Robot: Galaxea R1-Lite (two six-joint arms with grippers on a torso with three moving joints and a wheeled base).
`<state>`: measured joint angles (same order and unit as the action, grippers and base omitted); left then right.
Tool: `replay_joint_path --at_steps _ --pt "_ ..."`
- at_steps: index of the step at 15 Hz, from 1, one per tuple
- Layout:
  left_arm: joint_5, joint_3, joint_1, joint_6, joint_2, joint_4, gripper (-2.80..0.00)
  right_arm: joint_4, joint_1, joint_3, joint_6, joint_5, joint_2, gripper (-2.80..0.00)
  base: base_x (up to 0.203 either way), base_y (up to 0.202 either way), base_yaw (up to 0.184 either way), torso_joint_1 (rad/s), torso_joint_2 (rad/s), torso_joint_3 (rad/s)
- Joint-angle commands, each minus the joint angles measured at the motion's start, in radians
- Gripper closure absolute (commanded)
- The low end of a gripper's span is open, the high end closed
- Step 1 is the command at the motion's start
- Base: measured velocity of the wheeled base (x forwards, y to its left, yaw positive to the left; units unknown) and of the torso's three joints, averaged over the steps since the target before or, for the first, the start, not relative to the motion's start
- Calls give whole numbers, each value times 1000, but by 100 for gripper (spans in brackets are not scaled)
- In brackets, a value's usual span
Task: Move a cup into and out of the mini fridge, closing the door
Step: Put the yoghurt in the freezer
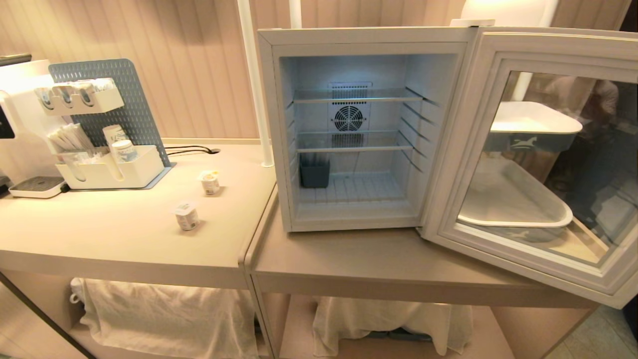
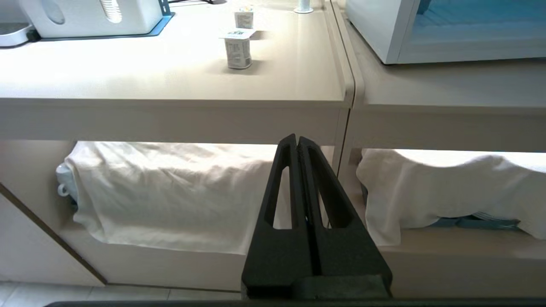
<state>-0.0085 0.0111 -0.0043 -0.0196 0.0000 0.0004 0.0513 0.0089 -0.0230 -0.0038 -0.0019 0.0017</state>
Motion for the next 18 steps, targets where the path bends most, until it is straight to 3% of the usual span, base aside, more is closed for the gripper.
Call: replay_joint_path --at_steps 1,15,18 --pt "-2 -8 0 5 1 -3 0 1 0 0 -1 0 1 0 0 0 0 0 0 0" --pt "-4 -2 1 4 0 7 0 4 0 -2 -1 0 1 0 0 0 0 0 0 0" --pt "-4 -2 1 4 0 9 0 4 0 -2 -1 0 1 0 1 145 -1 3 5 0"
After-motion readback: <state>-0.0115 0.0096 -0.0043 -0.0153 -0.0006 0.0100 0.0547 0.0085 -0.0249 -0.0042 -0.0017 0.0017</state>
